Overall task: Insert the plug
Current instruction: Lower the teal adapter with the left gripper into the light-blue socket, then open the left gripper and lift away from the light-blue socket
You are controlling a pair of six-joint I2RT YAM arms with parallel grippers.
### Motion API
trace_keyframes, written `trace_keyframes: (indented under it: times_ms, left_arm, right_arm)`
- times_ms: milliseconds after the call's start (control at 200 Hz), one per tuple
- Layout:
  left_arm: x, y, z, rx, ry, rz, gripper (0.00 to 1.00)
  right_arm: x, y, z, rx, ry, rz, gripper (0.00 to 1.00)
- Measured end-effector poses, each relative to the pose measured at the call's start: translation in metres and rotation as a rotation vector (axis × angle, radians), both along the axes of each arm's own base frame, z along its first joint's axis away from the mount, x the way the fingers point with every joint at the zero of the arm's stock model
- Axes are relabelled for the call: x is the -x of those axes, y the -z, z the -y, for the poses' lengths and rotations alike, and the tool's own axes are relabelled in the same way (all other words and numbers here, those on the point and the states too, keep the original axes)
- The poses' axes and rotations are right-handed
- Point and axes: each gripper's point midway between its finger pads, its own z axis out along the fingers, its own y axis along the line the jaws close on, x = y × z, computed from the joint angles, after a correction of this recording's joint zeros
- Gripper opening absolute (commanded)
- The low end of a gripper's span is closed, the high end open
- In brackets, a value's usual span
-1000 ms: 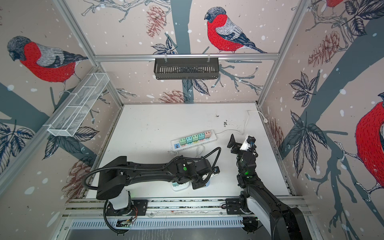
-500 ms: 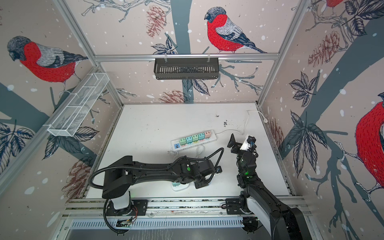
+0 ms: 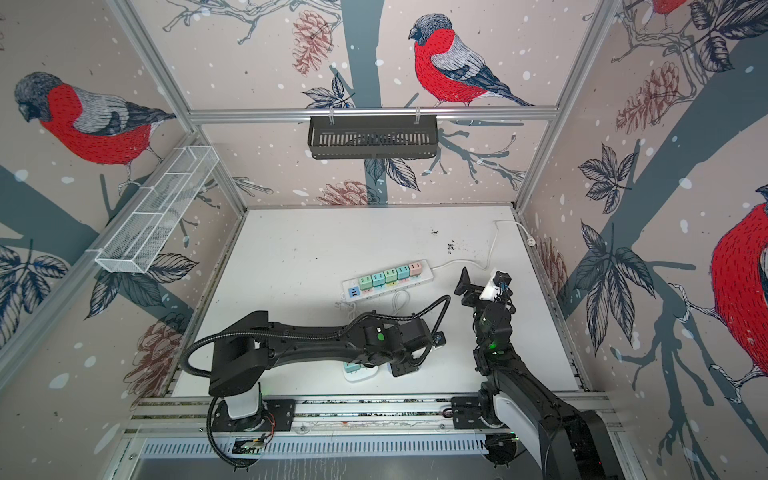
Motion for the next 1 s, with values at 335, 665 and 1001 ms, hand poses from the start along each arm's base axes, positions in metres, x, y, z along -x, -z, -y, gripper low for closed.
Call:
trace_keyframes:
  times_ms: [335,665,1001]
  left_arm:
    - [-0.004,0.002,0.0,-0.016,-0.005,-0.048,0.0]
    - [-0.012,0.008,0.004,0.001,-0.019,-0.098,0.0]
    - [-0.013,0.018,0.007,-0.017,-0.022,-0.08,0.0]
  right_arm:
    - [-0.005,-0.001,-0.001,0.002,0.0,-0.006,1.0]
    - [-0.007,0.001,-0.001,0.003,0.0,-0.014,1.0]
    - [-0.008,0.001,-0.002,0.004,-0.001,-0.015,1.0]
